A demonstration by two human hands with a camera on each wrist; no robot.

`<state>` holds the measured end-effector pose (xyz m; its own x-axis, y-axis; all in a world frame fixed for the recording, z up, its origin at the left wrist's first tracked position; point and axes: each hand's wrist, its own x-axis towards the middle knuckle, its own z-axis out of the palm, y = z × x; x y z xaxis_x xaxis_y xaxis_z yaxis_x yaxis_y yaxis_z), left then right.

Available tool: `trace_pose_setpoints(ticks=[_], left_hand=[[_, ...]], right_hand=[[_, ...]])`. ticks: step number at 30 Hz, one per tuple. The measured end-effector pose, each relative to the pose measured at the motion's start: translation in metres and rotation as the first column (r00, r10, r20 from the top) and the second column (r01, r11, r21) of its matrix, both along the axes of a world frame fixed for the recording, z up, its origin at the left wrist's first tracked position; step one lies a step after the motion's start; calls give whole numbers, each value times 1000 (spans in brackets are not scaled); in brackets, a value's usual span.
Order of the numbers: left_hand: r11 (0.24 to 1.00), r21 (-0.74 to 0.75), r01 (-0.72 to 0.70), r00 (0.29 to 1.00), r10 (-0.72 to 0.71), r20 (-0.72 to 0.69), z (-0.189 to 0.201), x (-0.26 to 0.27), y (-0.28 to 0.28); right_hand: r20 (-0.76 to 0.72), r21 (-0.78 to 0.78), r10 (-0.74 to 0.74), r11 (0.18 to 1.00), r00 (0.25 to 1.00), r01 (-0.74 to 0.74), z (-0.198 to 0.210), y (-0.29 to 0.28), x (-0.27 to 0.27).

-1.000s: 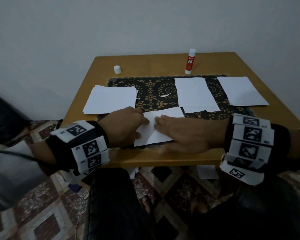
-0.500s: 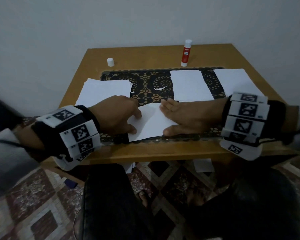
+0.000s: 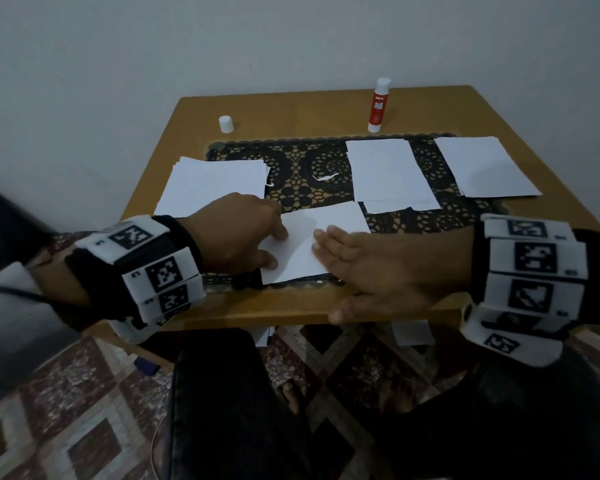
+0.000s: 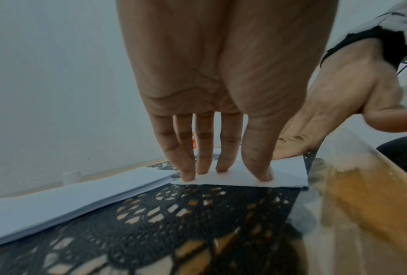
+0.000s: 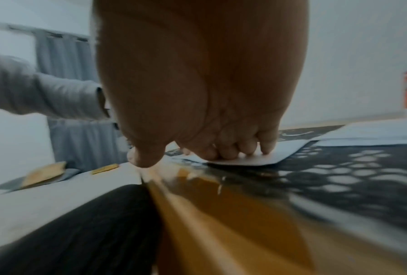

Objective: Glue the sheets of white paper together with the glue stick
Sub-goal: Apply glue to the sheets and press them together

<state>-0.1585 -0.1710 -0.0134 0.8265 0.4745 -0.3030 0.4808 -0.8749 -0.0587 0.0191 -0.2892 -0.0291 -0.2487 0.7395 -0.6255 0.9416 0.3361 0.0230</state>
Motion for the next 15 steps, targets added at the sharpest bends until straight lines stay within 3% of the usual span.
trace_pose_setpoints(ticks=[4,7,11,15], left_hand=[[999,38,20,998,-17,-61,0,-2,-9],[998,-12,56,981,-57,-186,-4,-4,-34],[972,-174,155,976,-178,-125,-10,-8,-54],[994,-105,-23,980,2,-199,-12,-4,-36]], right_hand=[[38,36,-153,988,988,151,4,10,15],[37,18,-62,998,997,62,0,0,5],[-24,5,-54,999,998,54,0,0,5],[-31,-1,-39,999,999,39,2,2,9]])
